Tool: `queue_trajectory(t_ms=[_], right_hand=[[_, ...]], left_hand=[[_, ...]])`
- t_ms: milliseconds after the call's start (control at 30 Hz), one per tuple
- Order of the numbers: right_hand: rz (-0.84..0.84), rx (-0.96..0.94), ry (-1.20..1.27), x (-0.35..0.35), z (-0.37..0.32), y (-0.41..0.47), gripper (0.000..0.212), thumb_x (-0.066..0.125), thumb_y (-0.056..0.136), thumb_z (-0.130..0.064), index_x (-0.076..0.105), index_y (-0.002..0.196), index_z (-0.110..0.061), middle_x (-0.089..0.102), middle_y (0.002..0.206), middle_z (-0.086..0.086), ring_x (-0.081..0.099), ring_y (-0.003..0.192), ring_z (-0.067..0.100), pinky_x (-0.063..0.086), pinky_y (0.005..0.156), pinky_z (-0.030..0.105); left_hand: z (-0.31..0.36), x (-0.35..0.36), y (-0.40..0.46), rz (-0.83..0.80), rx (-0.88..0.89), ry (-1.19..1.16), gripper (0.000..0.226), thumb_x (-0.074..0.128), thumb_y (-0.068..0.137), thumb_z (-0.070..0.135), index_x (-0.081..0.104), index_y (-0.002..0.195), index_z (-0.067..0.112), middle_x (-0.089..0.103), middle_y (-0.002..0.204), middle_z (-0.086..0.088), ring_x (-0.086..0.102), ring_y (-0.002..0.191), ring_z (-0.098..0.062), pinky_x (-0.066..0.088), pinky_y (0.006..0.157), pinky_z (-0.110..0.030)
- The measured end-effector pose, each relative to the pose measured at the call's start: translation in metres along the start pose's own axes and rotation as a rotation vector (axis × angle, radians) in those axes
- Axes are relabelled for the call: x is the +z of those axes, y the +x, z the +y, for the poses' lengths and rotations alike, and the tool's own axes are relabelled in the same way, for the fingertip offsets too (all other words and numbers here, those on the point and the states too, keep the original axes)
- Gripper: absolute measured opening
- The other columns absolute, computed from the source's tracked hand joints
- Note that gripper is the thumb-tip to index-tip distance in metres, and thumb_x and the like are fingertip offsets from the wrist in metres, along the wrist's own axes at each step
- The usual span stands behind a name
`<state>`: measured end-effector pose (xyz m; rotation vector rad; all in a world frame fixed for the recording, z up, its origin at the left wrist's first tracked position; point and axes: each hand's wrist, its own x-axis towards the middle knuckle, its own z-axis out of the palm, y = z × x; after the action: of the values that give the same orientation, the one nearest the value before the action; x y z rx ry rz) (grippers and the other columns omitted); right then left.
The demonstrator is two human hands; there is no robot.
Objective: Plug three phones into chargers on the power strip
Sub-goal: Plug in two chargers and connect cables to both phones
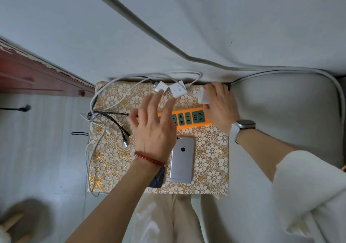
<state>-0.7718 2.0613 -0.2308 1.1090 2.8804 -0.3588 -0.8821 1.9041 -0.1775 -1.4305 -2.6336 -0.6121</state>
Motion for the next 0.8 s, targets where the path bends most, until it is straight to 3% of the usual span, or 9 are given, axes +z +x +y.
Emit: queue_trajectory(t_ms=[67, 200, 267, 333, 433, 533, 633, 700, 800], right_hand=[[-0.037, -0.059, 0.002, -0.007, 0.002, -0.013, 0.04, 0.063, 0.074, -0.007, 0.05, 0.112, -0.004, 0.054, 0.113, 0.017, 0.054, 0.096, 0.034, 0.047, 0.075, 0.042], [-0.108, -0.111, 0.062, -0.019, 0.005, -0.032, 0.045, 0.065, 0.073, -0.004, 0.051, 0.115, -0.003, 0.053, 0.12, 0.017, 0.054, 0.105, 0.034, 0.052, 0.082, 0.042], [-0.12, -0.075, 0.134, -0.022, 0.006, -0.039, 0.046, 0.067, 0.073, -0.009, 0.05, 0.116, -0.006, 0.054, 0.119, 0.013, 0.057, 0.102, 0.031, 0.052, 0.074, 0.038], [-0.107, 0.033, 0.26, -0.023, 0.006, -0.042, 0.046, 0.068, 0.073, -0.017, 0.051, 0.115, -0.01, 0.056, 0.116, 0.008, 0.058, 0.095, 0.027, 0.05, 0.068, 0.035], [-0.096, 0.156, 0.411, -0.024, 0.0, -0.043, 0.042, 0.07, 0.072, -0.026, 0.055, 0.108, -0.011, 0.062, 0.105, 0.007, 0.055, 0.092, 0.025, 0.048, 0.073, 0.037], [-0.207, 0.202, 0.521, -0.021, -0.007, -0.045, 0.042, 0.07, 0.073, -0.027, 0.056, 0.107, -0.009, 0.061, 0.1, 0.009, 0.052, 0.089, 0.023, 0.047, 0.074, 0.035], [-0.276, 0.269, 0.697, -0.02, -0.011, -0.044, 0.047, 0.063, 0.079, -0.018, 0.045, 0.123, -0.015, 0.055, 0.108, 0.006, 0.055, 0.081, 0.013, 0.045, 0.062, 0.012], [-0.251, 0.328, 0.823, -0.019, -0.009, -0.04, 0.047, 0.059, 0.081, -0.01, 0.043, 0.125, -0.015, 0.052, 0.112, 0.007, 0.057, 0.081, 0.006, 0.047, 0.055, 0.007], [-0.2, 0.389, 0.871, -0.017, -0.002, -0.033, 0.043, 0.061, 0.079, -0.004, 0.048, 0.12, -0.009, 0.053, 0.113, 0.01, 0.06, 0.097, 0.024, 0.05, 0.064, 0.014]], left_hand=[[0.002, -0.011, 0.01, -0.042, -0.05, 0.104, 0.049, 0.057, 0.075, 0.009, 0.054, 0.122, 0.017, 0.047, 0.138, -0.012, 0.032, 0.132, -0.033, 0.028, 0.1, -0.055], [-0.001, -0.021, 0.022, -0.403, -0.153, 0.211, 0.065, 0.057, 0.08, 0.023, 0.027, 0.138, 0.024, 0.02, 0.152, -0.008, 0.001, 0.141, -0.034, 0.0, 0.108, -0.057], [-0.006, -0.022, 0.021, -0.452, -0.204, 0.201, 0.048, 0.057, 0.082, 0.025, 0.041, 0.127, 0.023, 0.042, 0.139, -0.011, 0.017, 0.137, -0.032, 0.009, 0.105, -0.055], [-0.01, -0.024, 0.014, -0.372, -0.177, 0.151, 0.023, 0.061, 0.082, 0.022, 0.06, 0.104, 0.02, 0.067, 0.102, -0.009, 0.049, 0.114, -0.032, 0.026, 0.096, -0.053], [-0.021, -0.022, -0.006, -0.299, -0.071, 0.049, 0.003, 0.067, 0.08, 0.011, 0.067, 0.083, 0.012, 0.065, 0.065, -0.006, 0.062, 0.068, -0.028, 0.043, 0.078, -0.045], [-0.029, -0.022, -0.02, -0.342, -0.064, -0.038, 0.009, 0.061, 0.084, 0.013, 0.068, 0.083, 0.009, 0.062, 0.063, -0.008, 0.058, 0.059, -0.028, 0.045, 0.066, -0.037], [-0.037, -0.024, -0.022, -0.267, -0.104, -0.012, 0.012, 0.059, 0.085, 0.018, 0.069, 0.088, 0.012, 0.069, 0.069, -0.004, 0.063, 0.065, -0.024, 0.042, 0.078, -0.04], [-0.043, -0.024, -0.019, -0.251, -0.138, -0.06, 0.015, 0.057, 0.085, 0.018, 0.068, 0.094, 0.012, 0.071, 0.077, -0.005, 0.064, 0.073, -0.024, 0.039, 0.085, -0.044], [-0.053, -0.025, -0.014, -0.302, -0.163, -0.226, 0.019, 0.057, 0.086, 0.022, 0.066, 0.092, 0.007, 0.069, 0.071, -0.009, 0.063, 0.066, -0.026, 0.043, 0.08, -0.041]])
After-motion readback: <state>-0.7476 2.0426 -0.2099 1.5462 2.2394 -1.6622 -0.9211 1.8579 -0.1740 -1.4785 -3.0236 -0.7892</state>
